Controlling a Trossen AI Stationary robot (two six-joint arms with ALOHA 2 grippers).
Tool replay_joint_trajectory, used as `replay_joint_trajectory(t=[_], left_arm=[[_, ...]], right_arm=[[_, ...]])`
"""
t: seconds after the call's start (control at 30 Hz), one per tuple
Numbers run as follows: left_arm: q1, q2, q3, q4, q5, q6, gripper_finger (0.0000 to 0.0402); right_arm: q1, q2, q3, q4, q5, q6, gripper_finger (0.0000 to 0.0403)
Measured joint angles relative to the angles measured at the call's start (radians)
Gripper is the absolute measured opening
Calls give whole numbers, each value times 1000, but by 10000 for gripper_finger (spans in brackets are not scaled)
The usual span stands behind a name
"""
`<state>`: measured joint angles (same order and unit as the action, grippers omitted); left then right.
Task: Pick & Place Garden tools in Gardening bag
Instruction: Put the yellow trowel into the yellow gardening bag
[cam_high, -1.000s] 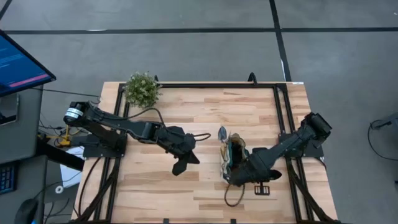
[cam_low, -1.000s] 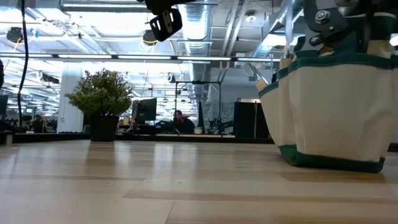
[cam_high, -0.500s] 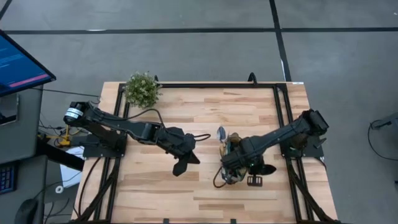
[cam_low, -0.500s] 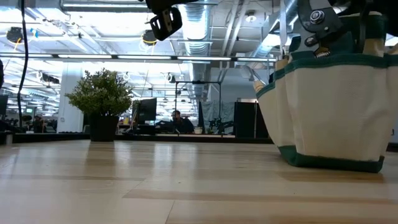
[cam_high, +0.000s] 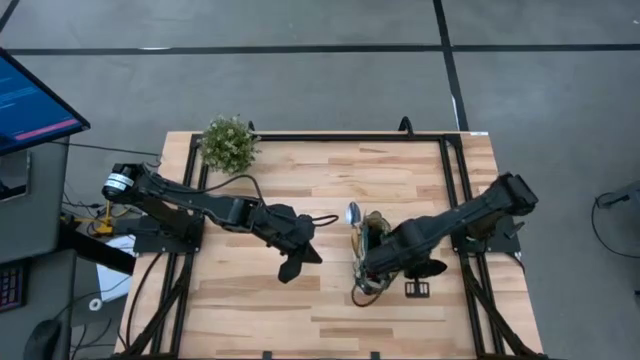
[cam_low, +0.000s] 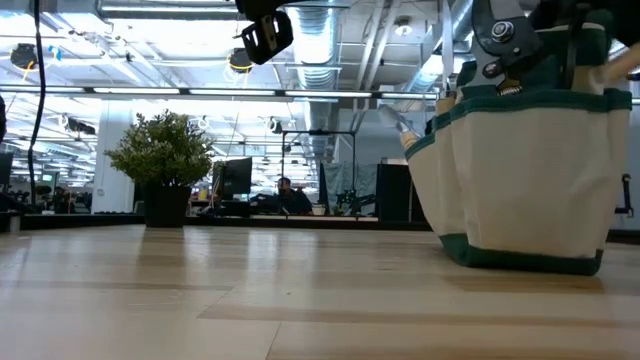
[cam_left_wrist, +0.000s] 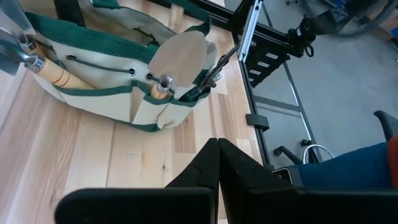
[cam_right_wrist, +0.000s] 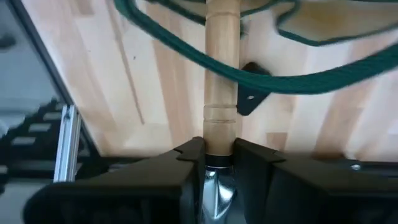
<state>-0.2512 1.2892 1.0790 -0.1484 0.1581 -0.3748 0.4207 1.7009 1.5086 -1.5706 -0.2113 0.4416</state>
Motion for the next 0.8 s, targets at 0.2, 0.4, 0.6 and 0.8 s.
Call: replay_joint_trajectory(t=[0.2,0.4,0.6,0.8], left_arm=[[0,0,0,1,5,0,2],[-9,0,0,0,87,-19,2],[-24,0,0,0,90,-18,2],[-23,0,0,0,84,-31,2]], right_arm=[[17,-77,0,0,96,87,51],[90,-111,0,0,177,-127,52],[217,-165,0,0,480,-434,52],[296,-176,1,0,866,-768,52]])
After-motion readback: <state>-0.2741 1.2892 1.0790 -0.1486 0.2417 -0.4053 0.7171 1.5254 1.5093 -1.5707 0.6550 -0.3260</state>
